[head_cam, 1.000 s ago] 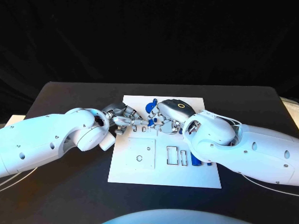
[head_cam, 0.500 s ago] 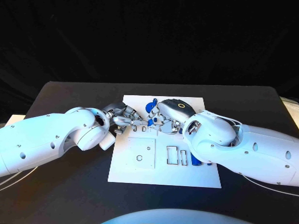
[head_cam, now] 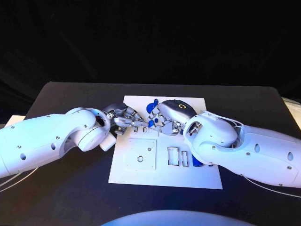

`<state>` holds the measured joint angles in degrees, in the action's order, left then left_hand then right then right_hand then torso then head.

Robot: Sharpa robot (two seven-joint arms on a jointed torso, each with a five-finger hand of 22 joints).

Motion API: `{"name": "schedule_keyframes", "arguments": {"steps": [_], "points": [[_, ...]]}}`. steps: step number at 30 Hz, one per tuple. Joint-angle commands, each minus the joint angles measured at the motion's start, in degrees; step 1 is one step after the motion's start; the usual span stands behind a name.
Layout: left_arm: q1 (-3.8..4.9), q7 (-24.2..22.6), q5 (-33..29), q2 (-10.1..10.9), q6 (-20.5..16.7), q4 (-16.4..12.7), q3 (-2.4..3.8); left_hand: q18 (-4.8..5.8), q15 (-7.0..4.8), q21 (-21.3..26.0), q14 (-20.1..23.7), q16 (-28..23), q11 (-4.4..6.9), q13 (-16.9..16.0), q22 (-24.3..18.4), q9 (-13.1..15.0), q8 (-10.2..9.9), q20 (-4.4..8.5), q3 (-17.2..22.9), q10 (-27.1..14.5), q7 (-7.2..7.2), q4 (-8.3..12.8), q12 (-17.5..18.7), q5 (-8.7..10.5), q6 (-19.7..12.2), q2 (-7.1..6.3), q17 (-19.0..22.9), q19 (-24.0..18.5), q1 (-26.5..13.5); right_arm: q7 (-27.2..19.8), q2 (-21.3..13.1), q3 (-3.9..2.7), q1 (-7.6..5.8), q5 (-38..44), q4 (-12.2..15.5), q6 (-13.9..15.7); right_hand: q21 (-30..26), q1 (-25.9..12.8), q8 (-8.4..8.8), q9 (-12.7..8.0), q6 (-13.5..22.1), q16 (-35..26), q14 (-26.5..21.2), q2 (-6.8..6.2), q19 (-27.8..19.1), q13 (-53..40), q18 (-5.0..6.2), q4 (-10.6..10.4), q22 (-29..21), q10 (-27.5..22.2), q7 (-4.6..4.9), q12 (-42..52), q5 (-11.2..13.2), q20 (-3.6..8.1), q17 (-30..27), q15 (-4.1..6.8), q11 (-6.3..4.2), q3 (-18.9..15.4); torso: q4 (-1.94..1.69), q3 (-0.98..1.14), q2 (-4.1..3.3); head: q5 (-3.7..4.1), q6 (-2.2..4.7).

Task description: Assemble the parts on the task board

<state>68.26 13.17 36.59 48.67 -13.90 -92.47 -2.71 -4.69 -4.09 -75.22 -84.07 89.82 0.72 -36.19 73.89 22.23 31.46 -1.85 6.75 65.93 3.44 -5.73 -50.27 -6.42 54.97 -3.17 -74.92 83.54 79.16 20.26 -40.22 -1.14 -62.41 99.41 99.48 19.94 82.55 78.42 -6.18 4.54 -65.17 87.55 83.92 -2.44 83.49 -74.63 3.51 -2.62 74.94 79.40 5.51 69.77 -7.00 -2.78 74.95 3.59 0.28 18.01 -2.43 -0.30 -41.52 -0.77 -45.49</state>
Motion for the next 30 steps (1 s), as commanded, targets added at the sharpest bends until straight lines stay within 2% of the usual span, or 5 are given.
{"name": "schedule_keyframes", "arguments": {"steps": [1,23,30], "points": [[-0.06,0.9,0.6,-0.1,0.2,0.1,-0.03,0.77,-0.36,-0.2,-5.9,0.2,0.23,0.0,0.0,0.0,0.3,0.1,0.1,0.1,-0.2,0.3,0.1,-0.23,0.1,-0.16,-15.1,0.4,0.5,0.0,0.1,-0.11,-0.05,0.8,0.3,0.3,0.0,0.0,-1.28,0.8,-2.1,-0.1,5.3,0.68,-0.1,0.1,-0.37,0.0,0.3,0.2,-0.8,-0.2,-0.2,0.36,11.9,0.11,-0.12,0.2,0.01,0.0,0.0,-0.04,-0.01],[-0.05,1.7,0.9,-0.6,0.1,0.5,0.03,0.85,-0.38,-0.5,-5.9,0.2,0.26,-0.4,0.4,-0.1,0.3,0.11,0.3,0.4,-0.24,0.4,-0.3,-0.23,0.2,-0.05,-15.1,0.5,0.8,0.4,0.4,-0.11,-0.05,1.2,0.6,-0.8,0.0,0.0,-1.28,0.8,-2.1,-0.1,5.3,0.59,-0.1,0.1,-0.37,0.1,0.2,0.2,-0.82,-0.3,-0.2,0.36,11.9,0.11,-0.13,0.2,0.01,0.04,-0.02,-0.16,-0.15],[-0.05,2.1,0.9,-0.9,-0.1,0.7,0.05,0.85,-0.4,-0.5,-5.9,0.2,0.28,-0.6,0.4,-0.2,0.3,0.12,0.3,0.5,-0.26,0.5,-0.4,-0.23,0.3,-0.02,-15.1,0.5,0.9,0.5,0.5,-0.11,-0.05,1.3,0.6,-1.3,0.0,0.0,-1.29,0.8,-2.1,-0.1,5.3,0.55,-0.1,0.1,-0.37,0.1,0.3,0.1,-0.83,-0.4,-0.2,0.36,11.8,0.12,-0.15,0.3,0.0,0.0,0.01,-0.16,-0.15]]}}
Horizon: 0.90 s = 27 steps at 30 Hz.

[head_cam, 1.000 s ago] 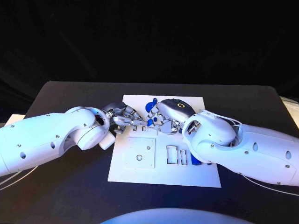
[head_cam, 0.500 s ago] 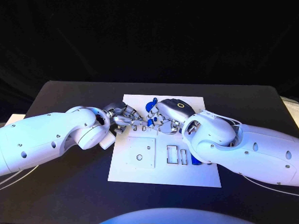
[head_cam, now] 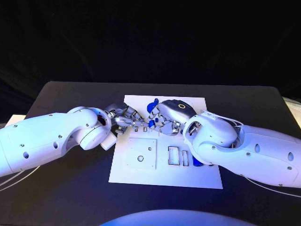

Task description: Assemble the parts on the task board

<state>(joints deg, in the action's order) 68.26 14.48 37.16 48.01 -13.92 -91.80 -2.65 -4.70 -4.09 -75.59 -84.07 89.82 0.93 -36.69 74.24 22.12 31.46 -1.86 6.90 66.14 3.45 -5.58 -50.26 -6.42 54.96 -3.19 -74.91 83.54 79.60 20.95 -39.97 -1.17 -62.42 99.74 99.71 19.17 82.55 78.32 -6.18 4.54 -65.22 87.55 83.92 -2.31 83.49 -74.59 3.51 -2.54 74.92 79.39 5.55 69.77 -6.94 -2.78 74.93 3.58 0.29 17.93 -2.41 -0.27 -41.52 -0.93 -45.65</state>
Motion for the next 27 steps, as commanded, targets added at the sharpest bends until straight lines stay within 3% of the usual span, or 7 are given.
{"name": "schedule_keyframes", "arguments": {"steps": [1,18,27], "points": [[-0.04,0.8,0.4,-0.3,-0.1,0.1,0.0,0.86,-0.4,-0.2,-5.9,0.2,0.07,0.0,0.1,0.0,0.3,0.12,0.2,0.3,-0.26,0.3,-0.4,-0.23,0.3,0.0,-15.1,0.5,0.4,-0.2,0.3,-0.08,-0.03,1.0,0.3,-0.6,0.0,0.1,-1.28,0.8,-2.0,-0.1,5.3,0.42,-0.1,0.1,-0.37,0.1,0.3,0.2,-0.87,-0.4,-0.2,0.36,11.9,0.12,-0.16,0.4,-0.01,-0.02,0.02,-0.01,0.01],[-0.05,1.2,1.4,-1.2,-0.6,0.6,0.03,0.89,-0.42,-0.3,-5.9,0.2,0.09,-0.2,0.2,-0.1,0.3,0.13,0.2,0.4,-0.28,0.3,-0.5,-0.22,0.3,0.03,-15.1,0.5,0.5,0.1,0.6,-0.08,-0.03,1.1,0.2,-1.6,0.1,0.1,-1.3,0.8,-2.0,-0.1,5.3,0.42,0.0,0.1,-0.39,0.1,0.3,0.2,-0.87,-0.4,-0.3,0.36,11.9,0.13,-0.17,0.4,0.0,-0.1,-0.03,0.14,0.05],[-0.05,1.2,1.5,-0.6,-1.0,0.7,0.04,0.87,-0.43,-0.2,-5.9,0.2,0.09,-0.2,0.2,-0.1,0.3,0.14,0.3,0.4,-0.28,0.3,-0.6,-0.22,0.4,0.07,-15.1,0.5,0.5,1.0,0.7,-0.08,-0.04,1.6,-0.3,-3.8,0.0,0.1,-1.32,0.8,-2.1,-0.1,5.3,0.4,0.0,0.2,-0.38,0.1,0.3,0.1,-0.88,-0.5,-0.3,0.36,11.9,0.13,-0.17,0.4,-0.01,-0.07,-0.03,0.19,-0.06]]}}
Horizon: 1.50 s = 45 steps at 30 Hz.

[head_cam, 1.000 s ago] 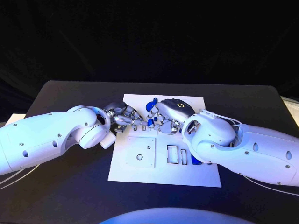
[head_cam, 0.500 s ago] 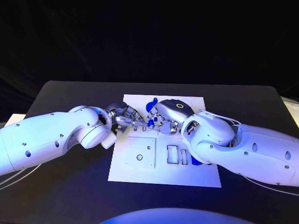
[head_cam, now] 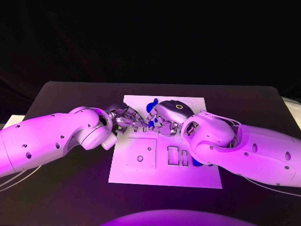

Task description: Assemble the parts on the task board

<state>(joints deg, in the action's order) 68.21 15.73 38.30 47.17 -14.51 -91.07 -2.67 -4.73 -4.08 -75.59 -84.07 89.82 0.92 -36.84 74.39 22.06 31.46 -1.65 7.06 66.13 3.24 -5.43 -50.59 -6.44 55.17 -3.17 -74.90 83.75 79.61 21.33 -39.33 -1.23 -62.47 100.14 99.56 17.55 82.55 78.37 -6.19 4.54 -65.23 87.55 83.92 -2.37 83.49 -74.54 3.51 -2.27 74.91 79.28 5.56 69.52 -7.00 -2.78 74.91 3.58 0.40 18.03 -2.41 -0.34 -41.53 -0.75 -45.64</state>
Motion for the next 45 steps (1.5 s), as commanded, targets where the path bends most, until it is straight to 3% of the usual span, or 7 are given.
{"name": "schedule_keyframes", "arguments": {"steps": [1,11,21,27,33,45], "points": [[0.0,0.0,0.3,0.4,-0.4,0.0,0.06,0.9,-0.43,-0.2,-5.9,0.2,0.1,-0.1,0.0,0.0,0.4,-0.07,0.1,0.4,-0.07,0.2,-0.2,-0.21,0.1,0.05,-15.1,0.3,0.5,0.7,0.1,-0.01,0.0,1.4,-0.2,-2.4,0.0,0.0,-1.31,0.8,-2.1,-0.1,5.3,0.45,0.0,0.2,-0.38,-0.1,0.3,0.2,-0.89,-0.3,-0.2,0.36,11.9,0.13,-0.28,0.3,-0.04,-0.01,0.0,0.03,-0.09],[0.01,-0.3,0.3,2.3,-0.9,-0.2,0.1,0.88,-0.43,-0.2,-5.9,0.2,0.1,0.0,-0.1,-0.1,0.4,-0.06,0.1,0.4,-0.08,0.2,-0.2,-0.21,0.2,0.06,-15.1,0.3,0.5,1.5,1.3,0.1,-0.21,2.4,-2.1,-4.5,0.0,-0.1,-1.32,0.8,-2.0,-0.1,5.3,0.26,0.0,0.4,-0.38,0.0,0.3,0.1,-0.86,-0.6,-0.1,0.37,11.9,0.13,-0.27,0.3,0.01,-0.05,0.04,0.09,-0.29],[0.06,-1.9,-1.0,4.1,-1.9,-1.3,0.28,0.84,-0.45,0.0,-5.9,0.2,0.11,0.4,-0.2,-0.1,0.3,-0.05,0.2,0.3,-0.09,0.2,0.1,-0.21,0.2,0.09,-15.1,0.2,0.5,1.9,3.2,0.72,-0.51,3.6,-5.1,-5.8,0.0,-0.3,-1.27,0.8,-1.9,-0.1,5.3,0.04,-0.1,0.7,-0.36,-0.1,0.2,-0.1,-0.79,-1.2,0.1,0.36,11.9,0.11,-0.22,0.3,-0.09,-0.14,0.03,0.25,-0.36],[0.21,-3.3,-2.4,4.8,-3.3,-1.9,0.69,0.79,-0.45,0.1,-5.9,0.2,0.1,2.0,-0.4,-0.2,0.2,-0.04,0.3,-0.5,-0.05,0.2,1.3,-0.22,0.0,0.11,-15.1,0.2,0.6,1.8,4.5,1.22,-0.6,4.3,-6.9,-6.3,-0.1,-0.7,-1.22,0.7,-1.8,-0.1,5.3,-0.32,-0.1,1.0,-0.36,-0.1,0.2,-0.3,-0.72,-1.6,0.0,0.33,11.9,0.06,-0.16,0.2,-0.08,0.0,0.01,0.11,-0.5],[0.29,-4.4,-3.7,5.2,-4.2,-2.4,0.95,0.72,-0.42,0.4,-5.9,0.2,0.03,2.5,-0.7,-0.4,0.1,-0.04,0.4,-0.9,0.04,0.2,1.8,-0.21,-0.1,0.07,-15.1,0.0,0.6,1.8,5.8,1.73,-0.53,4.6,-8.3,-7.0,-0.1,-0.8,-1.21,0.7,-1.8,-0.1,5.3,-0.34,-0.1,1.1,-0.36,-0.1,0.2,-0.3,-0.72,-1.7,0.0,0.33,11.9,0.06,-0.16,0.2,-0.03,-0.03,-0.05,0.07,-0.65],[0.89,-5.9,-5.5,6.3,-5.0,-3.2,1.26,0.7,-0.39,0.5,-5.9,0.2,-0.02,2.6,-0.8,-0.5,0.0,-0.05,0.5,-1.1,0.11,0.2,2.0,-0.21,-0.2,0.08,-15.1,0.0,0.6,2.2,6.8,2.05,-0.42,5.2,-9.4,-8.4,-0.1,-0.8,-1.17,0.7,-1.7,-0.1,5.3,-0.33,-0.1,1.2,-0.35,0.0,0.2,-0.4,-0.69,-1.9,-0.3,0.31,11.9,0.05,-0.15,0.4,-0.01,0.08,0.02,0.06,-0.79]]}}
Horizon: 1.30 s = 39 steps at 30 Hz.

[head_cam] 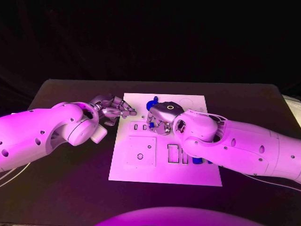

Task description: Assemble the parts on the task board

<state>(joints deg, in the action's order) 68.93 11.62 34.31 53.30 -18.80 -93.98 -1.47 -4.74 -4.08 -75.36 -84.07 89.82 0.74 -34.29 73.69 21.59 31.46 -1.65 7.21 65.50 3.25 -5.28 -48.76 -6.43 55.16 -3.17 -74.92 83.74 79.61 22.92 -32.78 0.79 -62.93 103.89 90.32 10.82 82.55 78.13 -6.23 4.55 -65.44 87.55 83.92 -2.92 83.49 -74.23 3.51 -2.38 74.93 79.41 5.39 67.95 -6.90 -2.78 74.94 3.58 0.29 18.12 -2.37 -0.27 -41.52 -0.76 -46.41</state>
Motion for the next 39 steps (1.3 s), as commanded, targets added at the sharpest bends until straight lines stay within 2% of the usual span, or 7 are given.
{"name": "schedule_keyframes", "arguments": {"steps": [1,16,26,30,34,39], "points": [[0.22,-1.8,-1.6,0.2,-0.8,-0.4,0.07,0.71,-0.39,0.3,-5.9,0.2,0.16,0.0,-0.1,0.0,0.0,-0.05,0.3,-0.4,0.1,0.1,0.2,-0.21,-0.2,0.09,-15.1,0.0,0.6,0.7,0.3,0.04,0.05,1.6,-0.2,-1.8,-0.1,-0.5,-1.13,0.7,-1.5,-0.1,5.3,0.22,-0.1,0.9,-0.35,0.1,0.2,-0.5,-0.53,-0.4,-0.4,0.31,11.9,0.05,-0.04,0.3,-0.06,0.0,0.0,0.08,-0.04],[0.39,-2.0,-2.0,0.4,-0.5,-0.6,0.09,0.71,-0.39,0.3,-5.9,0.2,0.16,0.0,-0.1,0.0,0.0,-0.05,0.3,-0.4,0.1,0.1,0.2,-0.21,-0.2,0.09,-15.1,0.0,0.6,1.0,0.8,0.12,0.05,2.1,-0.6,-3.2,-0.1,-0.5,-1.13,0.7,-1.5,-0.1,5.3,0.22,-0.1,0.9,-0.35,0.1,0.2,-0.5,-0.53,-0.4,-0.4,0.31,11.9,0.05,-0.04,0.3,-0.02,-0.02,-0.02,0.04,-0.13],[0.44,-1.8,-2.0,0.5,-0.4,-0.6,0.09,0.71,-0.39,0.3,-5.9,0.2,0.16,0.0,-0.1,0.0,0.0,-0.05,0.3,-0.4,0.1,0.1,0.2,-0.21,-0.2,0.09,-15.1,0.0,0.6,1.0,0.8,0.14,0.05,2.0,-0.6,-2.7,-0.3,-0.9,-0.86,0.6,-1.0,-0.3,5.3,-0.14,-0.2,1.4,-0.3,0.0,-0.1,-0.9,-0.28,-1.2,-0.5,0.25,11.7,-0.06,0.14,0.3,-0.06,-0.02,0.02,0.01,-0.19],[0.44,-1.8,-2.0,0.5,-0.3,-0.6,0.09,0.71,-0.39,0.3,-5.9,0.2,0.16,0.0,-0.1,0.0,0.0,-0.05,0.3,-0.4,0.1,0.1,0.2,-0.21,-0.2,0.09,-15.1,0.0,0.6,0.7,0.5,0.15,0.1,2.0,-0.3,0.6,-0.3,-1.5,-0.02,0.2,0.4,-0.3,5.3,-0.8,-0.3,2.4,-0.3,-0.1,-0.2,-1.7,0.34,-2.7,-0.2,0.04,11.7,-0.39,0.6,0.3,-0.05,0.01,0.03,-0.07,-0.18],[0.45,-1.8,-2.1,0.5,-0.2,-0.5,0.09,0.71,-0.39,0.3,-5.9,0.2,0.16,0.0,-0.1,0.0,0.0,-0.05,0.3,-0.4,0.1,0.1,0.2,-0.21,-0.2,0.09,-15.1,0.0,0.6,0.0,-0.1,0.14,0.38,2.0,0.5,5.3,-0.4,-2.6,0.86,-0.3,1.7,-0.3,5.3,-1.99,-0.3,3.3,-0.3,-0.6,-0.2,-2.4,1.0,-4.0,1.6,-0.35,11.7,-0.87,1.17,-0.1,-0.06,0.07,-0.01,-0.09,-0.05],[0.45,-1.8,-2.2,0.5,0.0,-0.3,0.09,0.71,-0.39,0.3,-5.9,0.2,0.16,0.0,-0.1,0.0,0.0,-0.05,0.3,-0.4,0.1,0.1,0.2,-0.21,-0.2,0.09,-15.1,0.0,0.6,-0.9,-1.6,0.11,0.74,1.3,2.3,9.0,-0.4,-3.6,1.47,-0.5,2.5,-0.3,5.3,-3.03,-0.3,3.6,-0.29,-1.3,-0.3,-2.6,1.38,-4.4,2.9,-0.71,11.7,-1.21,1.53,-0.6,-0.05,0.03,-0.01,-0.1,0.01]]}}
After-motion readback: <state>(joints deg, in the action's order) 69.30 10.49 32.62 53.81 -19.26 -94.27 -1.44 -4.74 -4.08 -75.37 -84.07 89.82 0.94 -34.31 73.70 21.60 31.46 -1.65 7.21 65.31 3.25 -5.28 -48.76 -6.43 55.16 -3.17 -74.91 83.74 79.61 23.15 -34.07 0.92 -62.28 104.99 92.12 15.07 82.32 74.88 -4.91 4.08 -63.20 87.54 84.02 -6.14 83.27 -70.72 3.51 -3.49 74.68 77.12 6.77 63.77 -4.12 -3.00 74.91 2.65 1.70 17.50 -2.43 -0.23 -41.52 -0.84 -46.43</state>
